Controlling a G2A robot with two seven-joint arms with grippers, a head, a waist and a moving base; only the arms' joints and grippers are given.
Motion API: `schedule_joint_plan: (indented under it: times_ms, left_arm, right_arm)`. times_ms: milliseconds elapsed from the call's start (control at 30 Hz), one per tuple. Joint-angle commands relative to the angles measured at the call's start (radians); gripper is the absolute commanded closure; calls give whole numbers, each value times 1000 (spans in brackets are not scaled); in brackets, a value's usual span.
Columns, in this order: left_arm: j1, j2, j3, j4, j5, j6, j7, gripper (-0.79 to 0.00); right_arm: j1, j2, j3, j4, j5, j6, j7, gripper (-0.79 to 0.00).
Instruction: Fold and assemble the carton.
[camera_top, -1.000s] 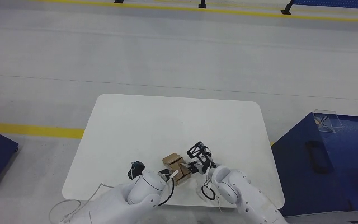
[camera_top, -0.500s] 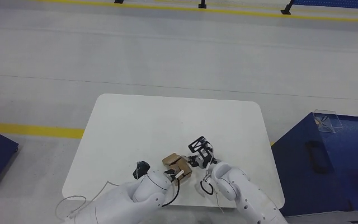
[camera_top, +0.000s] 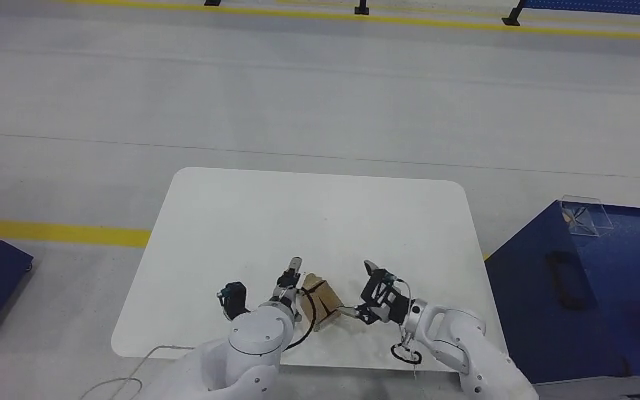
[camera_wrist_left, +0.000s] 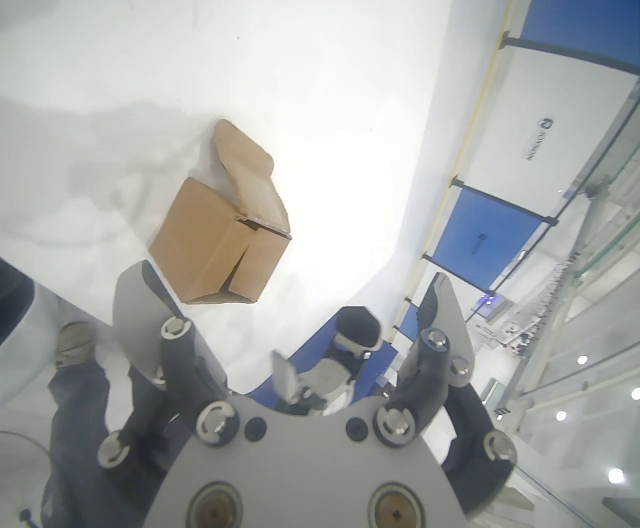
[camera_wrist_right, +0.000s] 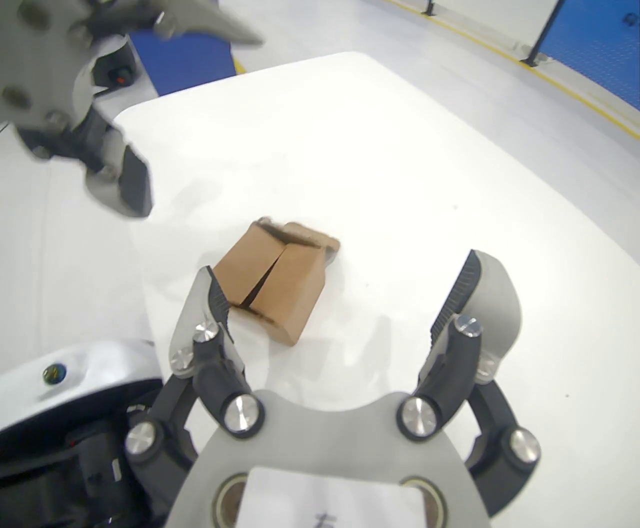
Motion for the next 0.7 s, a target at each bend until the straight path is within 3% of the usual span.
schedule_joint_plan:
  times_ms: [0, 133, 367, 667]
  left_arm:
    - [27, 3, -15, 1, 20, -5, -24, -785]
    - [34, 3, -28, 5, 20, 4, -33, -785]
    - [34, 3, -28, 5, 20, 4, -33, -785]
    - [34, 3, -28, 5, 20, 4, -33, -785]
  right_arm:
    - [-10, 3, -4, -4, -37, -8, 25, -785]
    - [-10, 3, -23, -1, -79, 1, 49, -785]
    - [48, -19, -95, 69, -119, 135, 90, -785]
    - [140, -57, -150, 157, -59, 339, 121, -785]
